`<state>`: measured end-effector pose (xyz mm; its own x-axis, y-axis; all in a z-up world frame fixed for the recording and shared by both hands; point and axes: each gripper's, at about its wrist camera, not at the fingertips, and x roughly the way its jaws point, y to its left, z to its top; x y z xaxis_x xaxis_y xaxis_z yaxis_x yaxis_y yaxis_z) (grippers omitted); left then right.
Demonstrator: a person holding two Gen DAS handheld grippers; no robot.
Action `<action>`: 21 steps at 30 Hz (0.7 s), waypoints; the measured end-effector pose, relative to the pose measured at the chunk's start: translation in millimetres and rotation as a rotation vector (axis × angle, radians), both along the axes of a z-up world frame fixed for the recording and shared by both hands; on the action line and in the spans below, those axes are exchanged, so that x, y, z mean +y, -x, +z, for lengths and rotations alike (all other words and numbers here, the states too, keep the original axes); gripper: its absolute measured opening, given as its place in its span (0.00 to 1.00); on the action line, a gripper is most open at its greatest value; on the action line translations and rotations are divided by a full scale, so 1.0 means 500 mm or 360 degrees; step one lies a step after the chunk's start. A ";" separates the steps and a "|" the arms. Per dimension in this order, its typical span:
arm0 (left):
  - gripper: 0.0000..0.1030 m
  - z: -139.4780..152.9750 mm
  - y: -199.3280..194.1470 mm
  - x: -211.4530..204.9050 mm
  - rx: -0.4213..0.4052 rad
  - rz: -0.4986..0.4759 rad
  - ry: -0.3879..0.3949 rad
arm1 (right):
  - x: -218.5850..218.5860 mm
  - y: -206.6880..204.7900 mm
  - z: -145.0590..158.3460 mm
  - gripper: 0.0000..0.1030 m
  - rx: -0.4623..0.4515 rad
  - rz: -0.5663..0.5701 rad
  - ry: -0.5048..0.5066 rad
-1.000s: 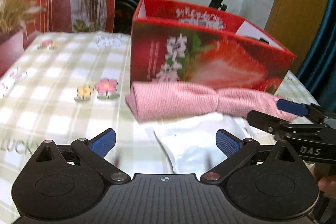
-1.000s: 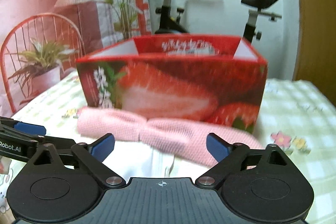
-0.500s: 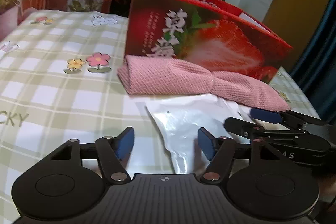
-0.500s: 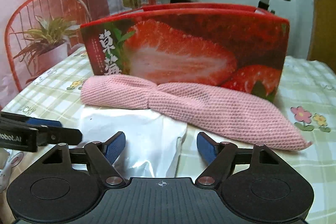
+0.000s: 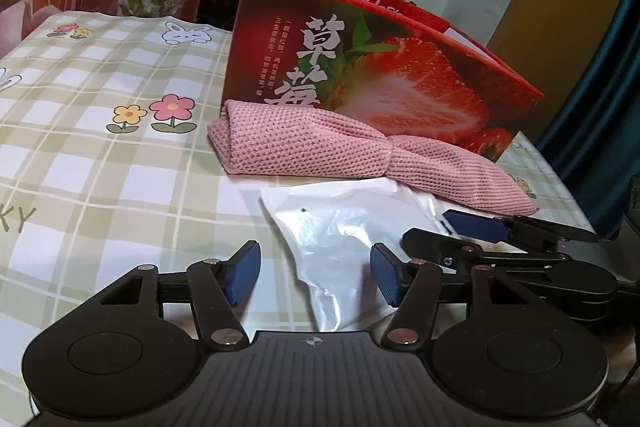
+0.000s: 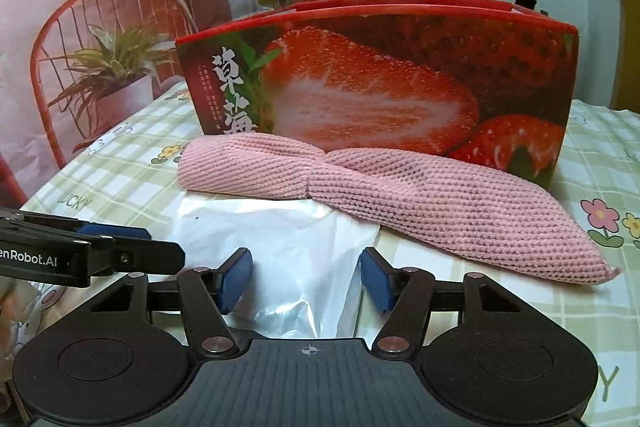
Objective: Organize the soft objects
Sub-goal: 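Move both grippers down to the white foil packet on the table, then close both grippers on the white foil packet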
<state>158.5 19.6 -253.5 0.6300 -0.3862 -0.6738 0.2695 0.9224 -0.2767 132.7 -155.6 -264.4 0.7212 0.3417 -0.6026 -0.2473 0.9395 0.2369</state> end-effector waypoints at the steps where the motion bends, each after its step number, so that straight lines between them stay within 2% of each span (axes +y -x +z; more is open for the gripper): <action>1: 0.61 0.000 0.000 0.000 0.0000 -0.0005 0.0003 | 0.001 0.000 0.000 0.55 0.0001 0.0011 -0.0003; 7: 0.61 -0.002 0.002 -0.003 0.0003 -0.0026 0.0025 | 0.008 0.004 0.002 0.54 -0.0003 0.0089 0.0001; 16: 0.60 -0.003 0.000 0.000 0.0011 -0.0023 0.0050 | -0.008 0.005 0.004 0.54 0.0025 -0.0004 -0.0031; 21: 0.60 -0.003 0.000 0.001 0.0019 -0.0025 0.0062 | -0.003 0.017 0.003 0.53 0.0045 0.0030 -0.0029</action>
<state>158.6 20.2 -255.2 0.6159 -0.4220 -0.6653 0.2802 0.9066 -0.3156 124.1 -157.1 -263.0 0.6973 0.3661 -0.6162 -0.2579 0.9303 0.2610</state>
